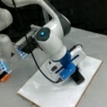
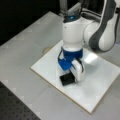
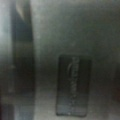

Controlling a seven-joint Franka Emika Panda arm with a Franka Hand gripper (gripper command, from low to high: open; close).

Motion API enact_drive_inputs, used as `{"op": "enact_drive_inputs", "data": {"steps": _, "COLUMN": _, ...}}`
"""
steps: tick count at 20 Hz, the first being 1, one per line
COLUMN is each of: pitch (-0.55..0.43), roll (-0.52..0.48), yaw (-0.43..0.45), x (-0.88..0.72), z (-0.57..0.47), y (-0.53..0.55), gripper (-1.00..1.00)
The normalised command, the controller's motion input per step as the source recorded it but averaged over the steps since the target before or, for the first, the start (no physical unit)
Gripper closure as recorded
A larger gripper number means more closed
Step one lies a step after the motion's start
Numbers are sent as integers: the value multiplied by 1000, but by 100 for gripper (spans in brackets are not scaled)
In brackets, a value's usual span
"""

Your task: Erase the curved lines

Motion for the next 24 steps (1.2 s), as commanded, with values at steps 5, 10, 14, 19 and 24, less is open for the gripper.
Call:
{"op": "enact_drive_inputs", "data": {"steps": 5, "pitch": 248, "roll": -129, "yaw": -69, "x": 22, "z": 96, "y": -69, "gripper": 100}}
{"op": "enact_drive_inputs", "data": {"steps": 10, "pitch": 296, "roll": -189, "yaw": 125, "x": -40, "z": 458, "y": -287, "gripper": 100}}
{"op": "enact_drive_inputs", "data": {"steps": 14, "pitch": 256, "roll": -144, "yaw": 187, "x": 167, "z": 378, "y": -263, "gripper": 100}}
{"op": "enact_drive_inputs", "data": {"steps": 19, "pitch": 225, "roll": -97, "yaw": 141, "x": 273, "z": 155, "y": -149, "gripper": 100}}
{"op": "enact_drive_inputs", "data": {"steps": 24, "pitch": 267, "roll": -149, "yaw": 264, "x": 224, "z": 188, "y": -290, "gripper": 100}}
